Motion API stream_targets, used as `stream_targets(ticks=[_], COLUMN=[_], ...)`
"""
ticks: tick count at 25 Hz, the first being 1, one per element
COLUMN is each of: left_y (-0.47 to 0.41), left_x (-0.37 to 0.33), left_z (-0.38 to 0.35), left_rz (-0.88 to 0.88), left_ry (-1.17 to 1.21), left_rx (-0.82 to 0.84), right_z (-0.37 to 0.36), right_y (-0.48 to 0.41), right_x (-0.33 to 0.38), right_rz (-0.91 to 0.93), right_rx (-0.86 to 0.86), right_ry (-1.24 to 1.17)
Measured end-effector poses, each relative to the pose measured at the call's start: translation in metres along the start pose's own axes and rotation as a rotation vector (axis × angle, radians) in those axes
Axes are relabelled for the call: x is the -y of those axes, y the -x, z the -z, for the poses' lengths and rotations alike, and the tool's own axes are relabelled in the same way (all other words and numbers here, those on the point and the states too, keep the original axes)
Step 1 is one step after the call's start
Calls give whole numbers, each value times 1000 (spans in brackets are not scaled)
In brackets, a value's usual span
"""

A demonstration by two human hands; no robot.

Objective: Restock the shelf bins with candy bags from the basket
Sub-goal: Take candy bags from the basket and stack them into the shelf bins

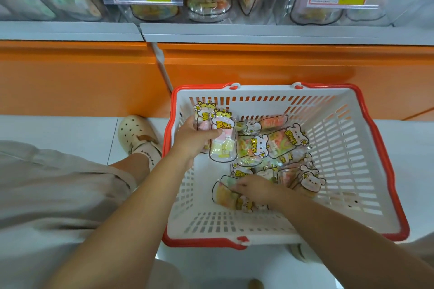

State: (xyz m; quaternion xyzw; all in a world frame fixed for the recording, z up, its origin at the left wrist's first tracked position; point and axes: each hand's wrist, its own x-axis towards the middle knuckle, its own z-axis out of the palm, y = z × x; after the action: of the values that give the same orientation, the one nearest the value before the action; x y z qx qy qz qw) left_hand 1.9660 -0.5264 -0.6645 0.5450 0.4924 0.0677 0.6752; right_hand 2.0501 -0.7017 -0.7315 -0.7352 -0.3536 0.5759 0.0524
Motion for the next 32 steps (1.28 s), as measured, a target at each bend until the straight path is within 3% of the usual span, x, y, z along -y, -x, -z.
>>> stream_targets(ticks=[2, 4, 6, 9, 13, 15, 19, 22, 25, 28, 30, 32], left_y=[1, 1, 1, 1, 0, -1, -3, -3, -3, 1, 5, 6], left_x=[-1, -1, 0, 0, 1, 2, 4, 9, 16, 15, 12, 12], left_z=[-1, -1, -1, -1, -1, -2, -3, -5, -11, -21, -25, -26], left_rz=[0, -3, -12, -18, -37, -49, -52, 18, 127, 213, 243, 213], left_ry=[0, 16, 21, 36, 47, 50, 58, 80, 84, 146, 186, 184], left_rx=[1, 3, -1, -1, 12, 12, 16, 12, 64, 191, 244, 236], right_z=[7, 8, 10, -2, -2, 17, 53, 65, 66, 56, 45, 43], right_y=[3, -3, -15, -29, -33, -23, 18, 37, 50, 57, 57, 60], right_x=[1, 0, 3, 12, 17, 8, -14, -24, -18, -9, -9, -9], right_rz=[4, -8, -36, -176, -270, -276, -141, 67, 261, 506, 544, 559], right_rx=[18, -94, -307, -267, -219, -271, -486, -682, -892, -862, -901, -928], right_ry=[-67, -119, 107, 546, 587, 263, -803, -1080, -904, -651, -292, -255])
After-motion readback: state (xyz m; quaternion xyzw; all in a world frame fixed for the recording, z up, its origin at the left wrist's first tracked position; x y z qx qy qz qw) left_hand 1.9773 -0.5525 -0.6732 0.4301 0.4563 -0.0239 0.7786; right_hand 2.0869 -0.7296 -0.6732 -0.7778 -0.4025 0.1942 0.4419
